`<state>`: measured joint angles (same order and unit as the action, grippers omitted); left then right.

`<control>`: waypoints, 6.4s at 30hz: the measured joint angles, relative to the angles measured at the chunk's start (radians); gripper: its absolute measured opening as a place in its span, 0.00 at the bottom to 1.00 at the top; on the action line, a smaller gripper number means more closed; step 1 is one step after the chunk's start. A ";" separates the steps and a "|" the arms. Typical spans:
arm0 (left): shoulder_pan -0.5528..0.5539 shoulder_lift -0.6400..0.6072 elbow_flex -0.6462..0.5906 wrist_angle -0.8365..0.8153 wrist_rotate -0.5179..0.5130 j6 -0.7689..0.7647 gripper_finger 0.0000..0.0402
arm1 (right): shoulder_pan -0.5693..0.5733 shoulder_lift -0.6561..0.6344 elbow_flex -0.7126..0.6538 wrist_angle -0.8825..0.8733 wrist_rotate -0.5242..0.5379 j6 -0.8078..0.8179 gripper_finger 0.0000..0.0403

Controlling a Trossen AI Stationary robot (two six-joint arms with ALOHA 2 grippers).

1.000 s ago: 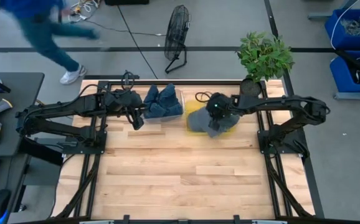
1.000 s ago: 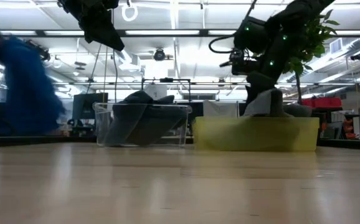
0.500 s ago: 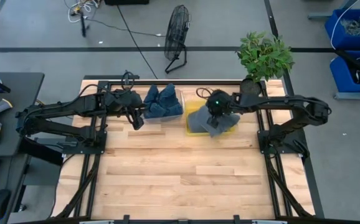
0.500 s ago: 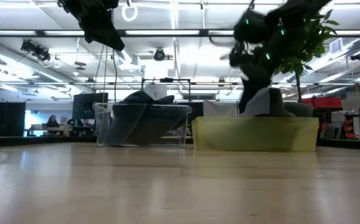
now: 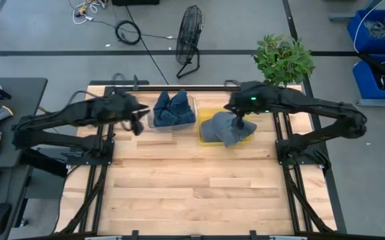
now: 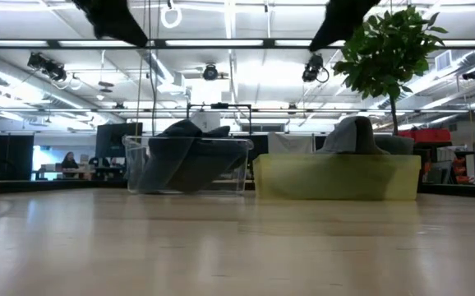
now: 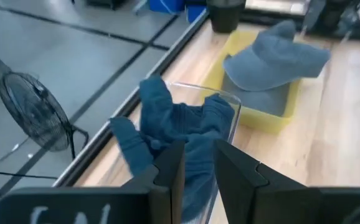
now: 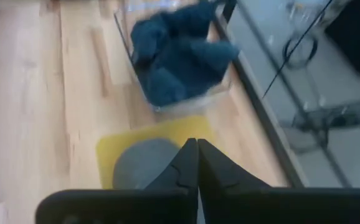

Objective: Pick & Place hat
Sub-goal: Return to home position

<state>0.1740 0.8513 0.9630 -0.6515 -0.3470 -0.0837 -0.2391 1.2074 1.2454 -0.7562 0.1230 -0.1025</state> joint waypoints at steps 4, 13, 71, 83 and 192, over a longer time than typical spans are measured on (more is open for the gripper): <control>0.001 -0.172 -0.019 -0.068 -0.060 -0.013 0.22 | -0.006 -0.140 -0.124 0.085 0.001 -0.029 0.01; 0.001 -0.596 -0.411 0.332 0.099 0.107 0.22 | -0.061 -0.453 -0.613 0.580 -0.122 -0.032 0.01; 0.001 -0.839 -0.955 0.717 0.131 0.043 0.22 | -0.150 -0.907 -1.230 0.805 -0.131 0.122 0.03; 0.001 -0.839 -0.955 0.717 0.131 0.043 0.22 | -0.150 -0.907 -1.230 0.978 -0.142 0.121 0.03; 0.001 -0.839 -0.956 0.716 0.131 0.043 0.22 | 0.066 -1.208 -1.229 0.762 -0.131 0.171 0.03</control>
<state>0.1745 0.0128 0.0067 0.0643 -0.2164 -0.0402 -0.1730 -0.0002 0.0166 0.0059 -0.0078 0.0689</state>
